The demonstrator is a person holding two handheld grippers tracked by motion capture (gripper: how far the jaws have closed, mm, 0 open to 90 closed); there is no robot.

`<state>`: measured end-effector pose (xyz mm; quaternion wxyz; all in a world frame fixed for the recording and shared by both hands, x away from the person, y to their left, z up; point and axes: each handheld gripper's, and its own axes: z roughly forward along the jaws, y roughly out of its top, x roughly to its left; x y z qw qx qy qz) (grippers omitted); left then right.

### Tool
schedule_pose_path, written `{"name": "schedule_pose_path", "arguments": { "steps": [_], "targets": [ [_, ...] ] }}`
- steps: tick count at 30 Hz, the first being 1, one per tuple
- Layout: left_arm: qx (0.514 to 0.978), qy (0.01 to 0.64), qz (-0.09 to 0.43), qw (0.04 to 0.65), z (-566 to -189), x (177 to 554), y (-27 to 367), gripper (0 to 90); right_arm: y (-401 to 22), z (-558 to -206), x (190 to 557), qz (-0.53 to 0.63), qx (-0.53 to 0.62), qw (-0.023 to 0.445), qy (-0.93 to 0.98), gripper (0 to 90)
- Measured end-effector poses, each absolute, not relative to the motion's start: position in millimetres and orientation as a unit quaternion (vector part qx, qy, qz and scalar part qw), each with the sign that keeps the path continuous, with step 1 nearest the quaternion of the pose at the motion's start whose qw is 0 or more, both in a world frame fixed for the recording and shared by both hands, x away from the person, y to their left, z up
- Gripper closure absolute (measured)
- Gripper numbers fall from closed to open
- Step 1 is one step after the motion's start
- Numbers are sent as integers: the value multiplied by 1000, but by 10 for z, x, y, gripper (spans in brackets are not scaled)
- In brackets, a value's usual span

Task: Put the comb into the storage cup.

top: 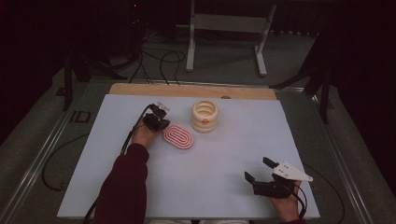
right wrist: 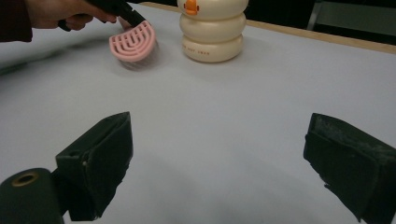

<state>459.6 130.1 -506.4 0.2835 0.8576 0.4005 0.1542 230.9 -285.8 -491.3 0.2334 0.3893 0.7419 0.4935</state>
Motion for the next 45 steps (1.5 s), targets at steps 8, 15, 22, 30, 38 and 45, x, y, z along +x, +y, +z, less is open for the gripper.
{"name": "schedule_pose_path", "arguments": {
  "steps": [8,15,22,30,38,45],
  "targets": [
    [856,405,157,279,-5064,4544,1396,896,-2852,-4915,2311,493,388,233,743,83],
    [854,410,156,280,-5055,4484,1482,896,-2846,-4917,2314,492,388,233,744,83],
    [856,410,156,273,-5010,4419,1549,896,-2845,-4918,2314,491,388,232,745,83],
    [857,418,153,260,-5007,4378,1697,896,-2839,-4918,2314,491,388,231,745,83],
    [858,420,148,257,-5050,4239,1844,895,-2836,-4919,2314,491,388,231,745,83],
    [859,416,146,259,-5069,4078,1918,890,-2827,-4920,2317,490,387,232,746,83]
  ]
}}
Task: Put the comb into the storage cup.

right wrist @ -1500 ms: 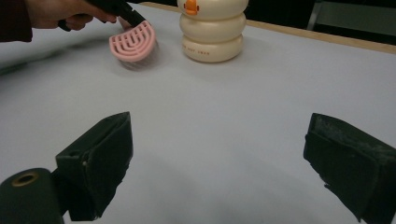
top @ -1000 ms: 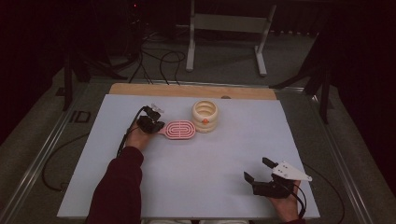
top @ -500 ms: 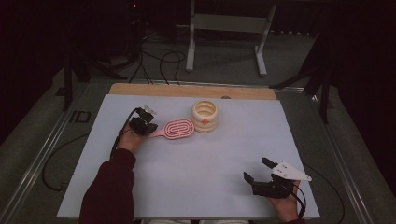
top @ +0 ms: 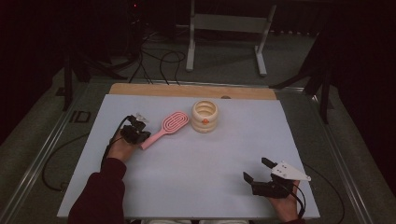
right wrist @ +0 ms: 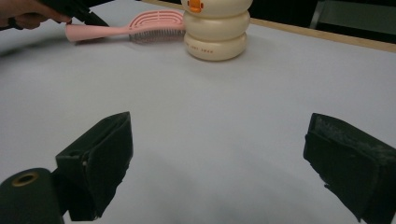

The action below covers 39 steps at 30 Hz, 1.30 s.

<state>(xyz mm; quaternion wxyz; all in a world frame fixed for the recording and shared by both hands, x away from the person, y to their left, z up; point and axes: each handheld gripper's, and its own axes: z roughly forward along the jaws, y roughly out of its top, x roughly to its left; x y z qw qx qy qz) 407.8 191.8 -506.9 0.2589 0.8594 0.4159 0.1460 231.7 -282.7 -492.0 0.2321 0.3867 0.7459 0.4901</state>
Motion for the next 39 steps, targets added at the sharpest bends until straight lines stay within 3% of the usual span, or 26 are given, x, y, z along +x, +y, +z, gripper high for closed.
{"name": "schedule_pose_path", "arguments": {
  "steps": [7,10,13,18,24,25,27,39],
  "targets": [
    [855,421,148,264,-5061,4059,1955,875,-2823,-4921,2319,490,386,232,746,83],
    [850,427,154,268,-5035,4054,1968,827,-2828,-4921,2320,490,388,233,745,83],
    [837,435,162,288,-4974,4025,1999,726,-2830,-4920,2319,490,388,233,745,83],
    [809,445,190,335,-4829,3857,2053,475,-2835,-4923,2319,490,388,233,745,83],
    [776,453,230,373,-4722,3550,2133,270,-2833,-4930,2323,488,386,234,747,83],
    [767,452,244,384,-4707,3394,2159,270,-2831,-4931,2323,488,386,234,747,83],
    [759,455,254,390,-4702,3266,2180,176,-2825,-4935,2324,490,384,235,747,83],
    [729,444,271,445,-4709,2675,2362,10,-2800,-4910,2345,500,369,239,746,83]
  ]
}}
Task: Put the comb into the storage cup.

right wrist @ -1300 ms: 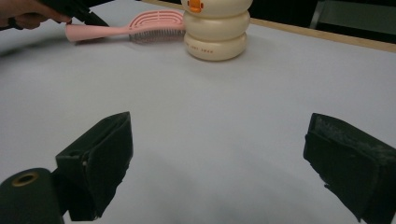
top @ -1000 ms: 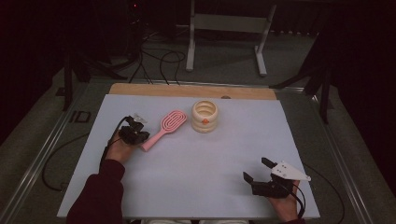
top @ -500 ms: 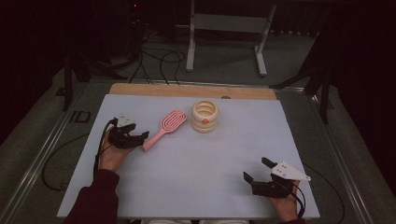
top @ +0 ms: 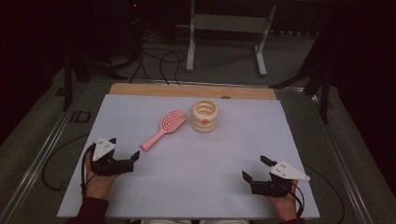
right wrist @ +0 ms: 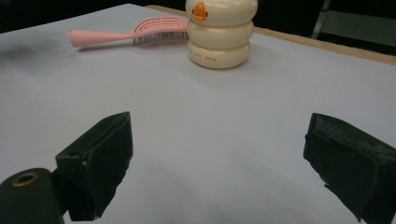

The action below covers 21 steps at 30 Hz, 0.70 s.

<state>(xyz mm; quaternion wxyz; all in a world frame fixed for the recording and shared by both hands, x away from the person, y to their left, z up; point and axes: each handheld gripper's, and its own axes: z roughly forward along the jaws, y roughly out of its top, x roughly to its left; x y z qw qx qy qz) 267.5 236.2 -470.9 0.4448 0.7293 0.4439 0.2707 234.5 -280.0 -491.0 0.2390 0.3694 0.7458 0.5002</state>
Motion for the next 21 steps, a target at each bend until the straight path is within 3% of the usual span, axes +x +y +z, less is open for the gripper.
{"name": "schedule_pose_path", "arguments": {
  "steps": [14,21],
  "targets": [
    [704,434,284,485,-4730,2357,2488,0,-2772,-4860,2433,502,360,257,743,83],
    [714,425,290,475,-4754,2354,2452,0,-2770,-4868,2416,502,359,261,743,83]
  ]
}}
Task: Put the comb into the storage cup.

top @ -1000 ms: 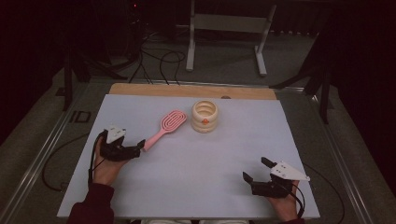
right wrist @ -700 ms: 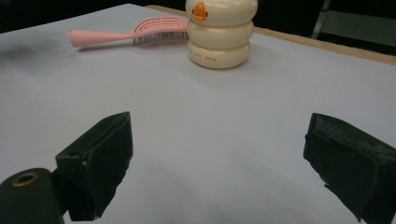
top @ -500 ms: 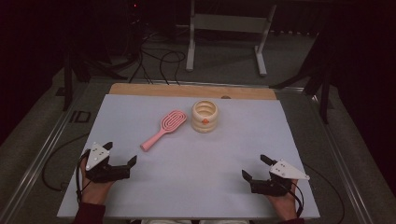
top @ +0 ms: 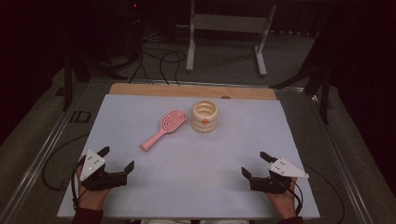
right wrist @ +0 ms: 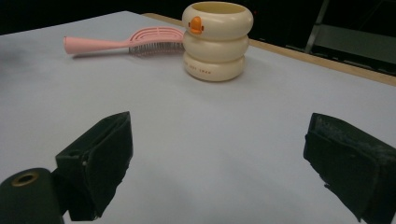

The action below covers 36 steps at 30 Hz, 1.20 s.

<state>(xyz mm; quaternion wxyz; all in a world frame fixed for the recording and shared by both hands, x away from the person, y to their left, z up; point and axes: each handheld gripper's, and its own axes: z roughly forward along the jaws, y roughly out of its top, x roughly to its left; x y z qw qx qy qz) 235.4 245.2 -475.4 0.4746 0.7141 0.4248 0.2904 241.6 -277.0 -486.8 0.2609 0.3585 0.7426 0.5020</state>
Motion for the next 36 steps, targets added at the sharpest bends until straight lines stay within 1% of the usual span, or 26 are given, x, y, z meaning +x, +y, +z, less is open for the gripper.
{"name": "schedule_pose_path", "arguments": {
  "steps": [19,25,29,36],
  "targets": [
    [728,434,284,449,-4748,2399,2440,0,-2741,-4897,2396,494,355,260,750,83],
    [735,436,261,449,-4721,2466,2451,9,-2727,-4902,2398,494,358,257,750,83],
    [732,437,272,446,-4690,2492,2444,0,-2719,-4905,2400,493,358,257,750,83],
    [736,433,273,444,-4639,2558,2425,0,-2719,-4905,2400,493,358,257,750,83]
  ]
}}
